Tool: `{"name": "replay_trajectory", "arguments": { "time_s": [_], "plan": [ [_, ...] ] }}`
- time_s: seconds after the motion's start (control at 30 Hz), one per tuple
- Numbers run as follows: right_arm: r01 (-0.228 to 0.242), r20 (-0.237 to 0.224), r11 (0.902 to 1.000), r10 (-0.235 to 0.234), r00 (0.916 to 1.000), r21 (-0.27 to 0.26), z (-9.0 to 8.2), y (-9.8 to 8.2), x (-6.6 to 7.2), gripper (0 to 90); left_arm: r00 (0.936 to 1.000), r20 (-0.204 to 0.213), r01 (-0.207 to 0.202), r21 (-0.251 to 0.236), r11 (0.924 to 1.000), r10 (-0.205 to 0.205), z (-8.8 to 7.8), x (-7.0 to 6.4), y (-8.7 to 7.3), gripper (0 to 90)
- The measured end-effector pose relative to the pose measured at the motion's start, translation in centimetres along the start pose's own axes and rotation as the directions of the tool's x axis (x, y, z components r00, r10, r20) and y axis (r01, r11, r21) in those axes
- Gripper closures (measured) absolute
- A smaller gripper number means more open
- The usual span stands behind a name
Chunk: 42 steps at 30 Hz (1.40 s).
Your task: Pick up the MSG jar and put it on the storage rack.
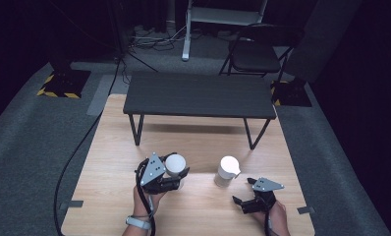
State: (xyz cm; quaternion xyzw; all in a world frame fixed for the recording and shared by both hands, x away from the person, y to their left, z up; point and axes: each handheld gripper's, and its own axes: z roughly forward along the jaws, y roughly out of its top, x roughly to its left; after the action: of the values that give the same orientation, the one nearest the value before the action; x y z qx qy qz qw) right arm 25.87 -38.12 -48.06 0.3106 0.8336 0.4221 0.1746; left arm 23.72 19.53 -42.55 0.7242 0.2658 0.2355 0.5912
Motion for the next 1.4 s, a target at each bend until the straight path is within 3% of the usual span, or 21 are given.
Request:
{"name": "replay_trajectory", "arguments": {
  "time_s": [0.1,0.3,0.5,0.53,0.57,0.73,0.93,1.17,1.4],
  "plan": [
    [0.000,0.000,1.0000,0.000,1.0000,0.000,0.0,0.0,0.0,1.8,0.9997,0.013,0.023,-0.012,0.9997,-0.022,0.3,1.2,1.4,33.6],
    [0.000,0.000,1.0000,0.000,1.0000,-0.001,0.0,0.0,0.0,1.8,0.9996,0.013,0.026,-0.057,0.9981,-0.025,1.0,3.1,4.2,33.6],
    [0.000,0.000,1.0000,0.000,1.0000,-0.002,0.0,-0.1,0.0,1.8,0.9998,0.016,-0.013,-0.082,0.9966,0.015,2.3,4.9,8.8,33.6],
    [-0.002,0.002,1.0000,0.002,1.0000,-0.003,0.0,-0.1,0.1,1.7,0.9996,0.023,-0.012,-0.097,0.9952,0.015,2.8,5.7,10.0,33.5],
    [-0.002,0.004,1.0000,0.002,1.0000,-0.003,0.0,-0.1,0.1,1.7,0.9996,0.023,-0.012,-0.097,0.9952,0.015,2.8,5.7,10.0,33.5],
    [-0.003,0.004,1.0000,0.003,1.0000,-0.003,0.0,-0.1,0.1,1.7,0.9995,0.027,-0.011,-0.112,0.9936,0.014,4.4,7.8,12.8,33.5],
    [-0.004,0.004,1.0000,0.004,1.0000,-0.004,0.0,-0.1,0.1,1.7,0.9994,0.027,-0.018,-0.120,0.9927,0.021,6.2,9.3,16.0,33.5],
    [-0.003,0.003,1.0000,0.003,1.0000,-0.004,0.0,-0.1,0.1,1.7,0.9991,-0.027,0.030,-0.123,0.9919,-0.033,9.3,11.7,17.5,33.5],
    [-0.003,0.003,1.0000,0.003,1.0000,-0.005,0.0,-0.1,0.1,1.7,0.9941,-0.096,0.040,-0.107,0.9935,-0.050,11.3,12.6,17.7,33.5]
  ]
}}
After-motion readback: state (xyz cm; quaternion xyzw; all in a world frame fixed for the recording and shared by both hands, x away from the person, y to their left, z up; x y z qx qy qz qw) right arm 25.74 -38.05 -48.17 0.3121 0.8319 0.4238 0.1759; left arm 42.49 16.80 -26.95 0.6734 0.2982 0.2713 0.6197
